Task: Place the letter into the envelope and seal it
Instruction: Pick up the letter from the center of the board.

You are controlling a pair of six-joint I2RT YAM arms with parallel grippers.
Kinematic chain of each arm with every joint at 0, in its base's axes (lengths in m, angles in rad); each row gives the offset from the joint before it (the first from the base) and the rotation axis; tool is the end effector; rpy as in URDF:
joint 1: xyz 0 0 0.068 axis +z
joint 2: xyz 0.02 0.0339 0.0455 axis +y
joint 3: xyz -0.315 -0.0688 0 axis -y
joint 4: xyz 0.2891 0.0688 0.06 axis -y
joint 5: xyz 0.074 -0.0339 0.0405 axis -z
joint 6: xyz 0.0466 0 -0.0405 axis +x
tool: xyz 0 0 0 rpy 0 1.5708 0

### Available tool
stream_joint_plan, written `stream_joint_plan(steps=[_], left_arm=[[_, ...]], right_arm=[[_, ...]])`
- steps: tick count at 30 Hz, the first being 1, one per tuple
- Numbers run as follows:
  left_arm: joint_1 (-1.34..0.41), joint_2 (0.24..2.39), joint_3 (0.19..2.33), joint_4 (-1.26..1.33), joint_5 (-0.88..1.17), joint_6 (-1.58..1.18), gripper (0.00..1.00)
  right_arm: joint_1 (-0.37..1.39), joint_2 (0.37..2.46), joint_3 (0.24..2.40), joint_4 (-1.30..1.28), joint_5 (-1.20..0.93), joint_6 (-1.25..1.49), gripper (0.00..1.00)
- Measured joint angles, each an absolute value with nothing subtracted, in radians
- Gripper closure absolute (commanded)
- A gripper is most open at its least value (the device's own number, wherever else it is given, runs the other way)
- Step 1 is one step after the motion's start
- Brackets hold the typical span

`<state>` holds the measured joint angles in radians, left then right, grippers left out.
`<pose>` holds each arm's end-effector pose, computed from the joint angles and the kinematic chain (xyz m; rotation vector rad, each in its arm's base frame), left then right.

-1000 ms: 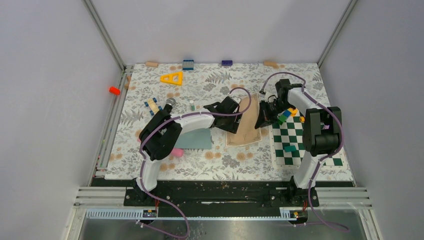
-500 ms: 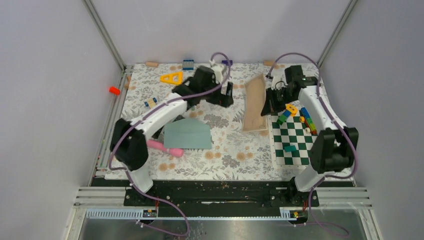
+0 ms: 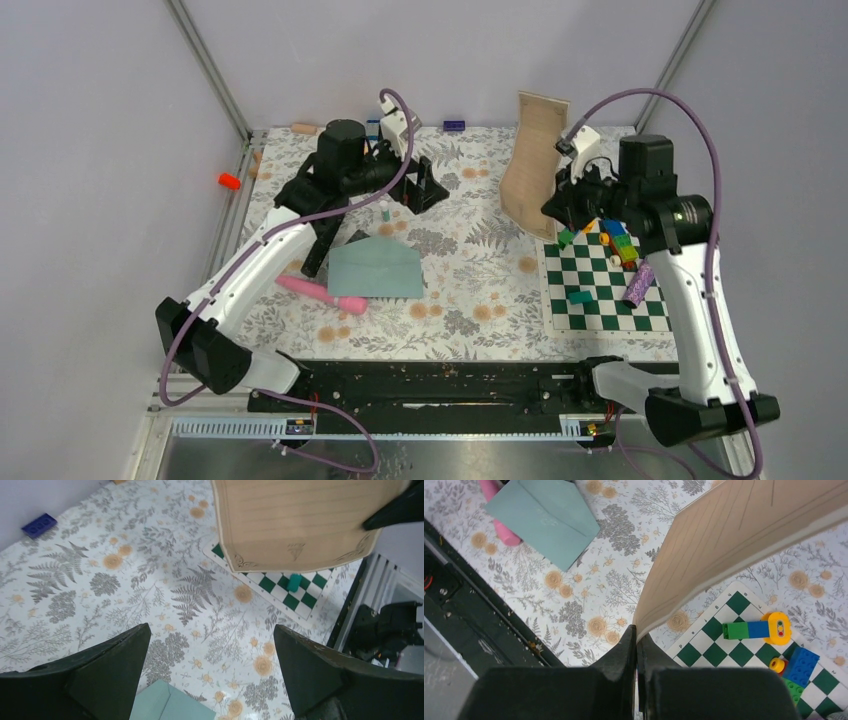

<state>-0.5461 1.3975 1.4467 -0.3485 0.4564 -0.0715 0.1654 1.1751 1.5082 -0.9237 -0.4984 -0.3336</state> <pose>0.2988 -0.2056 0.4638 0.7628 1.7693 -0.8461 0.2406 0.0627 0.4914 -0.7920 1.9577 0.4369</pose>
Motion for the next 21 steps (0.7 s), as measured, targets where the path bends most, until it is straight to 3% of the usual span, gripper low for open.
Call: stream_joint_plan(steps=[10,21], left_arm=[[-0.545,1.425,1.386,-0.390,0.675,0.002,0.01],[-0.506,1.401,1.476,-0.474,0.919,0.025,0.01]], right_arm=[[0.170,0.918,1.372,-0.911,-0.765,-0.405,1.00],[0.170,0.921,1.332,-0.817,-0.955,-0.335,1.00]])
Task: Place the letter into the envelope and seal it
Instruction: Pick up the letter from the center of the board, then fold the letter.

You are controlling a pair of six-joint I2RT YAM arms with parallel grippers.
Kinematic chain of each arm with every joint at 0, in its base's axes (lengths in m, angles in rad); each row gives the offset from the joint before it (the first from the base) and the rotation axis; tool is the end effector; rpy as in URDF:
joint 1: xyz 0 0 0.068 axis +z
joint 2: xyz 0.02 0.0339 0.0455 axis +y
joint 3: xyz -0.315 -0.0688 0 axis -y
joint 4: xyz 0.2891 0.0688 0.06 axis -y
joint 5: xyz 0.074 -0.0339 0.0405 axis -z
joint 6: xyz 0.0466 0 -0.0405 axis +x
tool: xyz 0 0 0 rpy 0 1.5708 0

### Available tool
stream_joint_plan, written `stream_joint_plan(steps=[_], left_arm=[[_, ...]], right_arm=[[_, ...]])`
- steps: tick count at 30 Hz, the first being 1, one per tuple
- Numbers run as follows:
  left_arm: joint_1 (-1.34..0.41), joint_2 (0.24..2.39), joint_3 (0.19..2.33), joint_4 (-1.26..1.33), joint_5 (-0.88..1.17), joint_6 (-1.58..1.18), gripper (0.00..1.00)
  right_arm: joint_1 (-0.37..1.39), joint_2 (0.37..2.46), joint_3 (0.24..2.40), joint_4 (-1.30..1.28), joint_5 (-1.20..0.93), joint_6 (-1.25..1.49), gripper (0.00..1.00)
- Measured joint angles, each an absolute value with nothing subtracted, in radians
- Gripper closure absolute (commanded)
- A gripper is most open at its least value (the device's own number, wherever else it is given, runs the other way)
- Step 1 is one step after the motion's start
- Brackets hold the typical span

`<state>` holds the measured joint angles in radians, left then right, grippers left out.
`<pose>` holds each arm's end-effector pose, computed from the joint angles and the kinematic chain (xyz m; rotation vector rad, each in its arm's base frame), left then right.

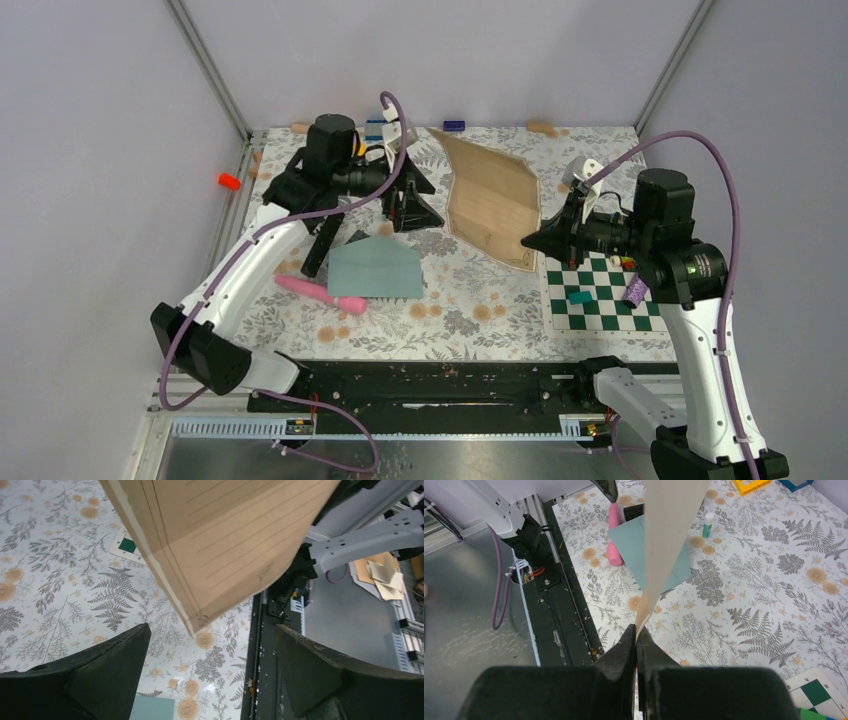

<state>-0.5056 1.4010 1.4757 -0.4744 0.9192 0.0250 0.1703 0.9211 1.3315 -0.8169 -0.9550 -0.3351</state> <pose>0.2837 -0.1994 0.4656 1.0974 1.6662 -1.2105 0.1545 0.0652 0.4948 -1.0320 1.5719 0.8215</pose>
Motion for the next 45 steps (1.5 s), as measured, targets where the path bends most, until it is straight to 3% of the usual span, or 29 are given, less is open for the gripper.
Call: stream_joint_plan(steps=[15,23,30,45], left_arm=[[-0.479,1.297,1.381,-0.292,1.040,-0.121,0.01],[-0.410,1.184,1.343,-0.362,1.073,-0.009,0.02],[-0.247,1.126,1.417,-0.501,1.133,0.139,0.01],[-0.449,1.336,1.678,-0.728,1.000,0.321,0.01]], right_arm=[[0.166,0.940,1.376,-0.710,-1.102,-0.120,1.00],[0.091,0.952,1.401,-0.592,-1.120,0.062,1.00],[0.085,0.949,1.395,-0.574,-1.108,0.040,1.00],[0.173,0.993,1.271,-0.712,-1.116,-0.191,1.00]])
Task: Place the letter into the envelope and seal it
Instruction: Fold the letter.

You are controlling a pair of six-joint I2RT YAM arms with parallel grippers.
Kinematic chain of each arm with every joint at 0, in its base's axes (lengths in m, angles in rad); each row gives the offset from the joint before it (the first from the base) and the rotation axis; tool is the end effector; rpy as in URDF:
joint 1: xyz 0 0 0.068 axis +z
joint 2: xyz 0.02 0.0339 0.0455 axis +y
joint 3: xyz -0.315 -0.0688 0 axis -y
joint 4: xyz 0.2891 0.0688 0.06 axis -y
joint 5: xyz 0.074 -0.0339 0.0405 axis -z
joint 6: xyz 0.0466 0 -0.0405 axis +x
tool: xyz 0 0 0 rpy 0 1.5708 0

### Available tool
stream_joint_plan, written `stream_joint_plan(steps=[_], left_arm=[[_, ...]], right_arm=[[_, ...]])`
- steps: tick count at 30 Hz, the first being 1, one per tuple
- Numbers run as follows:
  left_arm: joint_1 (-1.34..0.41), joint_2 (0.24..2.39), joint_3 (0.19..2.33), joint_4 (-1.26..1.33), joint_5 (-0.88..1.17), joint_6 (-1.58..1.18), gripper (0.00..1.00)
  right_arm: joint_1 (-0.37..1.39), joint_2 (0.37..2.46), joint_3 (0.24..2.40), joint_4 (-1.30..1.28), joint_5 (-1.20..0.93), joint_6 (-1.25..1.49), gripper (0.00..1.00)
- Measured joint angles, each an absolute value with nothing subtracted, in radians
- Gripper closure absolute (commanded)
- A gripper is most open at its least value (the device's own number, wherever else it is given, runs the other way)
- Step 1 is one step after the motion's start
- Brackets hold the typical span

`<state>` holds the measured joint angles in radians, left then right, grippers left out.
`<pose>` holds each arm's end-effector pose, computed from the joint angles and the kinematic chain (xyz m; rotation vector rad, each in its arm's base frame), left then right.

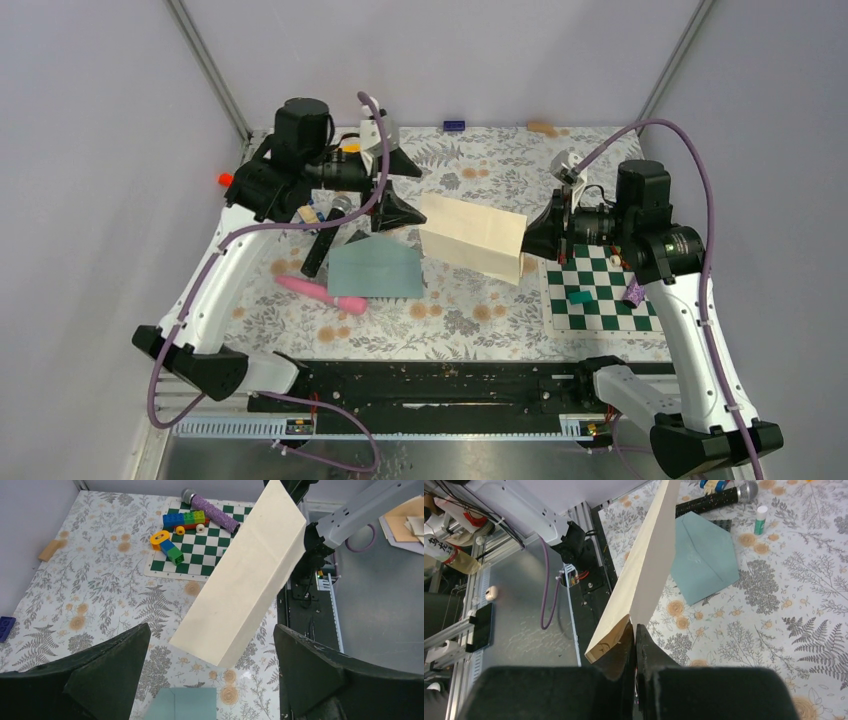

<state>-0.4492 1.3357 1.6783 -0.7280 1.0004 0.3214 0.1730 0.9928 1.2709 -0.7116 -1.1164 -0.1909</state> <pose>0.2448 -0.1615 0.5362 1.2823 1.4100 -1.0525 0.1850 0.0748 0.4747 -1.0085 1.6027 1.0881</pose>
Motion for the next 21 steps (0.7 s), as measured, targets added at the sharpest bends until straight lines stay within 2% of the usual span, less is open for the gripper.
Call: stream_joint_plan(steps=[9,21], left_arm=[[-0.581,1.417,1.728,-0.824,0.883,0.412,0.01],[-0.642,1.513,1.780,-0.867,0.836,0.445,0.01]], right_arm=[[0.197,0.998,1.231,-0.772,-1.119,-0.263,1.00],[0.216,0.947,1.182,-0.805,-1.126,-0.308,0.99]])
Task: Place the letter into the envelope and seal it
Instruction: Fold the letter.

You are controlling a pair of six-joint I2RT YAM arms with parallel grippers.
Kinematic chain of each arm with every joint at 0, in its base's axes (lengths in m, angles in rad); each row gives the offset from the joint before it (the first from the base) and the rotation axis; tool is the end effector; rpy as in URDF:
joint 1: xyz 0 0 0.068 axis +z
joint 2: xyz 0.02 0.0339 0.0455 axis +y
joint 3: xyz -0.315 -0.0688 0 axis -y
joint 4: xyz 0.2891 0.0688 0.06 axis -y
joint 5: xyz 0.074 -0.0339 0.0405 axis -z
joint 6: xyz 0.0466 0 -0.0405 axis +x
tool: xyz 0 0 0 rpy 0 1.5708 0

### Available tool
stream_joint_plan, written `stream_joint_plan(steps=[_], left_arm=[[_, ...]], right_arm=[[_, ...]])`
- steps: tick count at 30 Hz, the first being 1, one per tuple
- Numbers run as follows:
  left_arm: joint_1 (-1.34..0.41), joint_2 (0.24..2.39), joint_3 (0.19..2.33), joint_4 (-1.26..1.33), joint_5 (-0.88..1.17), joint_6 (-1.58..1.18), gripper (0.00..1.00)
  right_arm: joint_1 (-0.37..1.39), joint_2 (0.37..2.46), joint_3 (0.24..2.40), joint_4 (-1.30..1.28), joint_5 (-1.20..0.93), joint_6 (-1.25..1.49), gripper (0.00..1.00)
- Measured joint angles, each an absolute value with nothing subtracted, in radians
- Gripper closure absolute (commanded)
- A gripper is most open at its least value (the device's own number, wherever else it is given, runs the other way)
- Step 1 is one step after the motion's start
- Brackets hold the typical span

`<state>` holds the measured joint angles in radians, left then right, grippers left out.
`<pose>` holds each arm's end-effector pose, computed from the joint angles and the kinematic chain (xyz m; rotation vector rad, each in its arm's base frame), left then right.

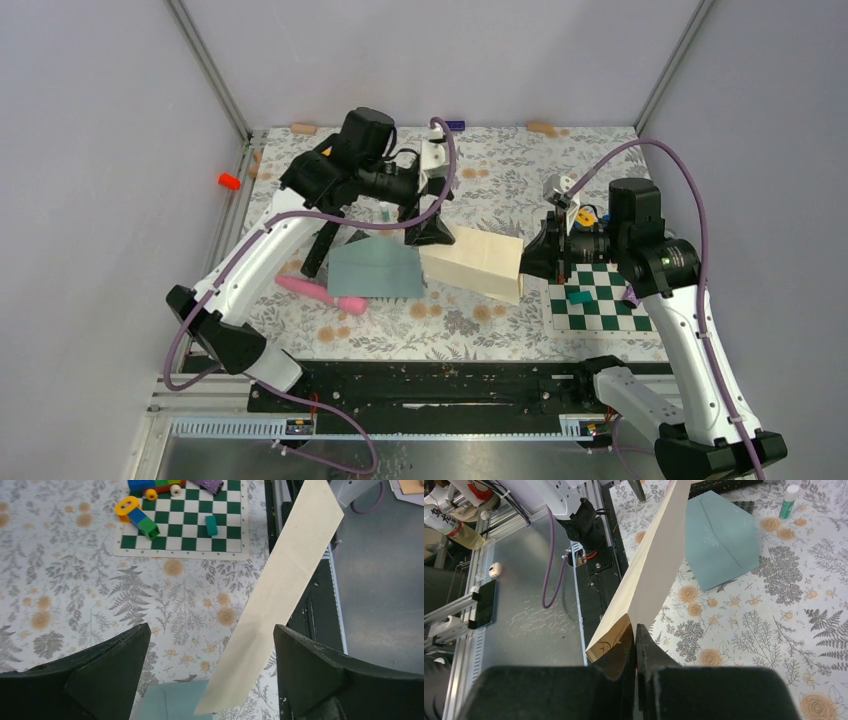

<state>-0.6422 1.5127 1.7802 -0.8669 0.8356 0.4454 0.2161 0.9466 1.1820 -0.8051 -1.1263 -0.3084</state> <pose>0.2608 -0.2383 0.5029 1.4753 1.5094 -1.0144 0.1690 0.0802 0.4442 -1.0988 1.6242 1.1222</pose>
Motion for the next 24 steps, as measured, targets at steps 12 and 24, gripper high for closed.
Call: stream_joint_plan(steps=[12,24], left_arm=[[-0.664,1.571,1.781,-0.955,0.882,0.492,0.65],[-0.664,1.573,1.787,-1.045,0.921,0.555,1.00]], right_arm=[[0.224,0.921,1.156,-0.804,-1.099,-0.359,0.99],[0.228,0.916,1.139,-0.795,-1.040,-0.390,0.44]])
